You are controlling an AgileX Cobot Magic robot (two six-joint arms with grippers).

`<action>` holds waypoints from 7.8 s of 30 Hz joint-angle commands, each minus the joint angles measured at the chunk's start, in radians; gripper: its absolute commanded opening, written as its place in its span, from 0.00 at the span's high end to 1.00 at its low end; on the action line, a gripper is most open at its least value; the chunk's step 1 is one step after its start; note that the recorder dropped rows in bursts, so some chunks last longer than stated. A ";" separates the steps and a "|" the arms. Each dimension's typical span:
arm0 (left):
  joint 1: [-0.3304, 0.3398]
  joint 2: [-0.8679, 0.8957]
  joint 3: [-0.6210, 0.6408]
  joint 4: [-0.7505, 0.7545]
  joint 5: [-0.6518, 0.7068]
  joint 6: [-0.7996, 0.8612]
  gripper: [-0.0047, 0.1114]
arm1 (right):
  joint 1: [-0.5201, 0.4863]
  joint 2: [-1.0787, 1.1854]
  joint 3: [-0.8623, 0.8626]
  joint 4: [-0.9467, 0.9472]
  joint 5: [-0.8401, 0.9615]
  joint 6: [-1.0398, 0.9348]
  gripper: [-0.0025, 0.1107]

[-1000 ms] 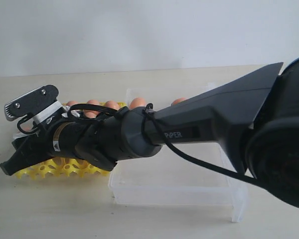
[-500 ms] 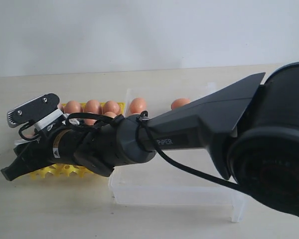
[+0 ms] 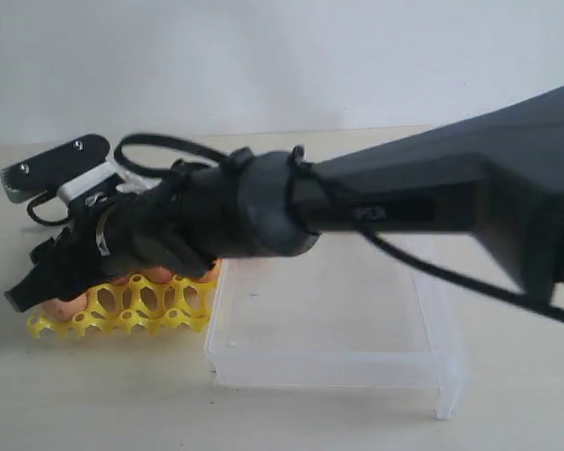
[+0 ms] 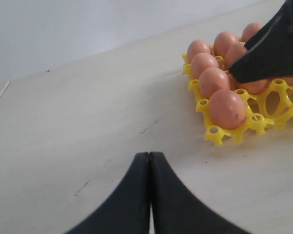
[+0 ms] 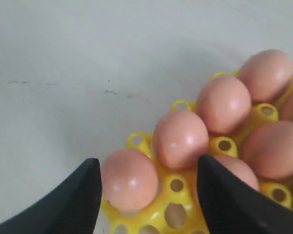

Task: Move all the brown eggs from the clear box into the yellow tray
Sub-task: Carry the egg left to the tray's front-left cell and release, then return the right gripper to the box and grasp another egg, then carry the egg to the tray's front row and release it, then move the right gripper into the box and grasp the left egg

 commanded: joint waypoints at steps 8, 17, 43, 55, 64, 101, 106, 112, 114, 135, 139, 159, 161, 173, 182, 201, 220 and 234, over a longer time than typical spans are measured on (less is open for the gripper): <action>-0.002 -0.006 -0.004 0.000 -0.005 -0.005 0.96 | -0.245 -0.179 -0.011 -0.253 0.689 0.401 0.48; -0.002 -0.006 -0.004 0.000 -0.005 -0.005 0.96 | -0.385 -0.108 -0.011 -0.083 0.537 0.550 0.48; -0.002 -0.006 -0.004 0.000 -0.005 -0.005 0.96 | -0.384 0.044 -0.011 0.188 0.247 0.336 0.48; -0.002 -0.006 -0.004 0.000 -0.005 -0.005 0.96 | -0.384 0.082 -0.011 0.188 0.260 0.279 0.69; -0.002 -0.006 -0.004 0.000 -0.005 -0.005 0.96 | -0.384 -0.010 -0.011 0.170 0.383 0.081 0.98; -0.002 -0.006 -0.004 0.000 -0.005 -0.005 0.96 | -0.057 0.014 0.199 0.049 -0.401 -0.229 0.97; -0.002 -0.006 -0.004 0.000 -0.005 -0.005 0.96 | -0.057 0.014 0.199 0.044 -0.398 -0.201 0.87; -0.002 -0.006 -0.004 0.000 -0.005 -0.005 0.96 | -0.057 0.041 0.199 0.044 -0.398 -0.180 0.68; -0.002 -0.006 -0.004 0.000 -0.005 -0.005 0.96 | -0.057 0.044 0.199 0.044 -0.398 -0.172 0.59; -0.002 -0.006 -0.004 0.000 -0.005 -0.005 0.96 | -0.086 -0.190 0.199 0.065 0.031 -0.148 0.46; -0.002 -0.006 -0.004 0.000 -0.005 -0.005 0.96 | -0.165 -0.231 0.199 0.103 0.073 0.016 0.46; -0.002 -0.006 -0.004 0.000 -0.005 -0.005 0.96 | -0.444 -0.079 0.168 -0.084 0.004 0.574 0.46; -0.002 -0.006 -0.004 0.000 -0.005 -0.005 0.96 | -0.446 -0.050 0.135 -0.064 0.004 0.574 0.46; -0.002 -0.006 -0.004 0.000 -0.005 -0.005 0.96 | -0.448 0.090 -0.042 0.000 0.012 0.572 0.46; -0.002 -0.006 -0.004 0.000 -0.005 -0.005 0.96 | -0.446 0.140 -0.071 0.004 0.017 0.572 0.46; -0.002 -0.006 -0.004 0.000 -0.005 -0.005 0.96 | -0.441 0.136 -0.071 0.050 0.121 0.417 0.98; -0.002 -0.006 -0.004 0.000 -0.005 -0.005 0.96 | -0.359 -0.313 0.384 0.064 -0.191 0.071 0.98; -0.002 -0.006 -0.004 0.000 -0.005 -0.005 0.96 | -0.359 -0.503 0.637 0.082 -0.364 -0.040 0.98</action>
